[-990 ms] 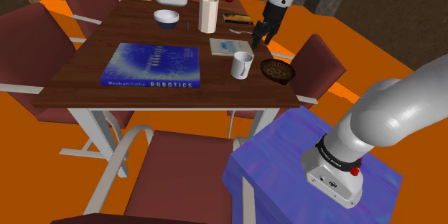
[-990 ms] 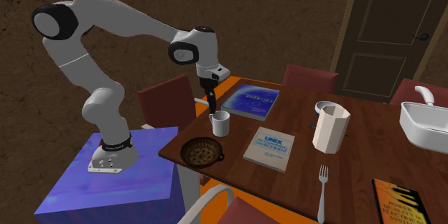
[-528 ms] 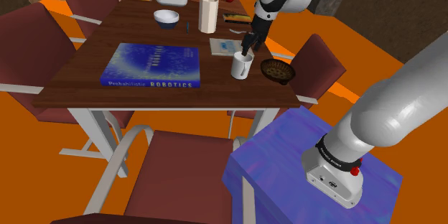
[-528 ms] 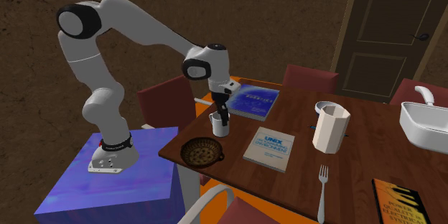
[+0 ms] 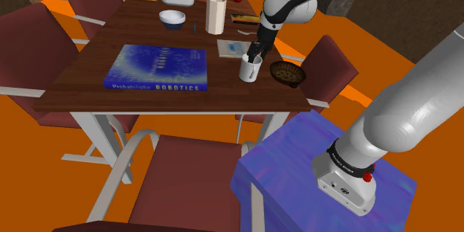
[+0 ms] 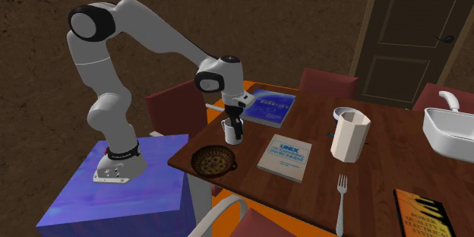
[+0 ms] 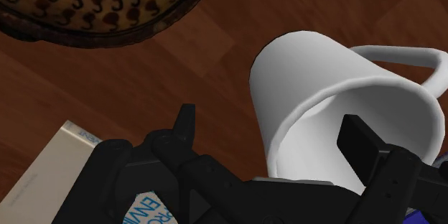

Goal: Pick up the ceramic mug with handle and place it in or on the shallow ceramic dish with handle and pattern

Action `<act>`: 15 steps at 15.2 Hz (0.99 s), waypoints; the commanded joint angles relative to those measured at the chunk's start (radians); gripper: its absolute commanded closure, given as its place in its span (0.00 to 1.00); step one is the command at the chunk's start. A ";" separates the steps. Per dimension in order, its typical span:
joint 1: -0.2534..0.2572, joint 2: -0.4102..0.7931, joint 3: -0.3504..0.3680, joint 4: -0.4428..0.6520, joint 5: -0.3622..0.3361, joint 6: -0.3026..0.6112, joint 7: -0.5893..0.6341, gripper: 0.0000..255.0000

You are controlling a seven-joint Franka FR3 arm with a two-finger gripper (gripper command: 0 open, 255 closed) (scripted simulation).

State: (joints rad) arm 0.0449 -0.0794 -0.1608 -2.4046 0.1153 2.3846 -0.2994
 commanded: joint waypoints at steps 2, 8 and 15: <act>0.000 0.003 0.000 0.001 0.001 0.003 0.000 0.00; 0.000 0.003 0.000 0.001 0.001 0.003 0.000 1.00; 0.000 0.003 0.000 0.001 0.001 0.003 0.000 1.00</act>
State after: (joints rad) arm 0.0453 -0.0760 -0.1605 -2.4041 0.1164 2.3875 -0.2997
